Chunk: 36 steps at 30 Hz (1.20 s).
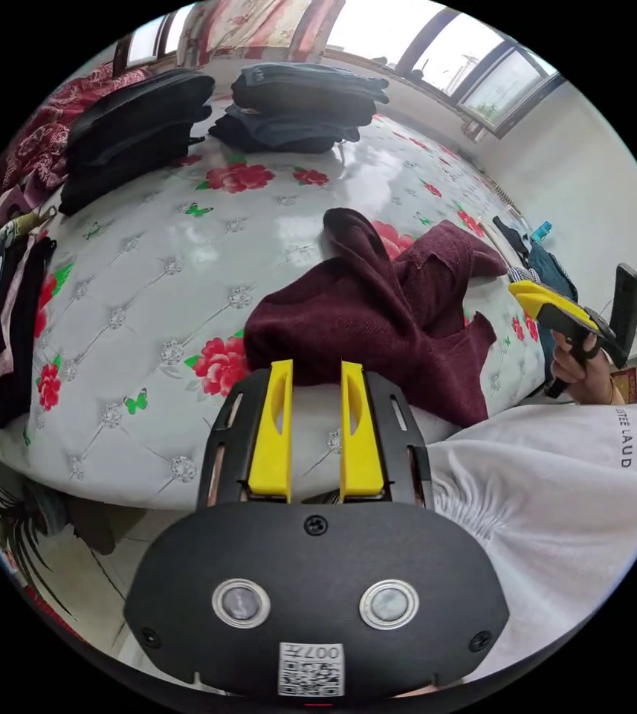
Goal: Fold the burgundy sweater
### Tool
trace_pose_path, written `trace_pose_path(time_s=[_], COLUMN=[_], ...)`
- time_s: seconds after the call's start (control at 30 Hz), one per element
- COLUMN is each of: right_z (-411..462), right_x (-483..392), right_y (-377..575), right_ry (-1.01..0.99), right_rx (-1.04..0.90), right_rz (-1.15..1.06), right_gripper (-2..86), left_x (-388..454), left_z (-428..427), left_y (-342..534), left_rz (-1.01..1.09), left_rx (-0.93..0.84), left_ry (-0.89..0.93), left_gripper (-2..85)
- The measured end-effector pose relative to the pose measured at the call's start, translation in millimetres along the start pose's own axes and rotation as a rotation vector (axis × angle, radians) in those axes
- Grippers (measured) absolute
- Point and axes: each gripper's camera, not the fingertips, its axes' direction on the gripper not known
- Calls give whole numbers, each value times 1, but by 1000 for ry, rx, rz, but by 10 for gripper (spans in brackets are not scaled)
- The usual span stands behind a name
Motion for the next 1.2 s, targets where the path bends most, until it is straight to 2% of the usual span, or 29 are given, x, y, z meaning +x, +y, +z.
trace_pose_path(time_s=[0.1, 0.2, 0.33, 0.43, 0.47, 0.53, 0.57, 0.67, 0.77, 0.87, 0.93, 1.0, 1.1, 1.17, 1.2], right_z=[-15, -24, -11, 14, 30, 62, 60, 65, 41, 4, -21, -60, -116, -148, -167], right_x=[52, 83, 91, 92, 92, 92, 80, 66, 60, 62, 55, 39, 11, -14, -31], right_y=[33, 56, 51, 37, 33, 32, 32, 31, 40, 47, 43, 23, -23, -53, -72], right_ry=[105, 152, 249, 267, 268, 236, 302, 264, 158, -20, -65, -77, -66, -51, -44], right_rx=[18, 19, -46, -105, -171, -349, -268, -322, -195, -6, 89, 214, 372, 466, 528], right_rz=[267, 408, 392, 353, 345, 350, 303, 245, 268, 346, 316, 219, 29, -129, -228], right_gripper=[55, 64, 70, 60, 51, 33, 23, 9, 4, 1, 0, 0, 0, 1, 2], left_x=[-21, -16, 22, 53, 61, 62, 54, 14, -29, -54, -63, -73, -98, -117, -119], left_z=[-9, -9, 21, 54, 72, 77, 74, 53, 30, 5, -17, -45, -95, -140, -151], left_y=[21, 28, 12, 0, -1, 4, 4, 14, 40, 65, 75, 79, 77, 79, 80], left_rz=[-47, 20, 223, 319, 362, 458, 456, 361, 263, 228, 227, 214, 162, 136, 144], left_rx=[19, 25, -28, -49, -78, -34, -48, -45, 8, 55, 125, 228, 432, 659, 715], left_ry=[-7, 44, 92, -15, -96, -138, -109, 38, 141, 240, 310, 408, 676, 876, 900], left_gripper=[99, 100, 122, 141, 140, 129, 116, 60, 14, -1, -4, -6, -7, -7, -7])
